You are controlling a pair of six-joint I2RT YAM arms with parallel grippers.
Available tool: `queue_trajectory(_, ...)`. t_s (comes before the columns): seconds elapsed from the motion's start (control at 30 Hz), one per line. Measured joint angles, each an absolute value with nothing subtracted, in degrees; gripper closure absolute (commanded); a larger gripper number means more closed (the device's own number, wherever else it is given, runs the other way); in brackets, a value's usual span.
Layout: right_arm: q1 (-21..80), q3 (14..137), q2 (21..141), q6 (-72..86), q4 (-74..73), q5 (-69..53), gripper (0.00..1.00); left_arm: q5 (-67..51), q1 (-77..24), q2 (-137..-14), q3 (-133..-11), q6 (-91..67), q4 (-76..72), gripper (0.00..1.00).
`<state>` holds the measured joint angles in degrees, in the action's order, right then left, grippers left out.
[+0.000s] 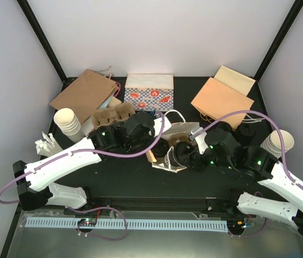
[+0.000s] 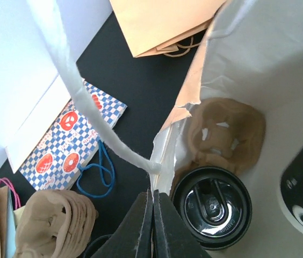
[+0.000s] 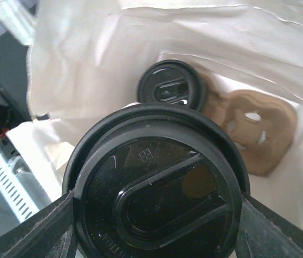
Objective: Pack the takeout coffee
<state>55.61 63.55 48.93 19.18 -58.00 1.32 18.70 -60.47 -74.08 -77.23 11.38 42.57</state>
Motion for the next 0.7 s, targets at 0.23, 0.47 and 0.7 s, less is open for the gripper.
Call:
queue_trajectory(0.23, 59.48, 63.2, 47.9, 18.24, -56.42, -2.15, 0.36, 20.64, -60.53, -71.46, -74.19, 11.6, 41.32, 0.99)
queue_trajectory(0.47, 59.51, 64.86, 45.32, 18.06, -57.1, -4.71, 0.35, 20.97, -60.73, -71.2, -73.34, 11.6, 40.03, 0.98)
queue_trajectory(0.7, 59.51, 66.41, 41.69, 18.13, -57.21, -4.73, 0.35, 20.93, -60.77, -70.3, -72.53, 11.6, 39.72, 0.99)
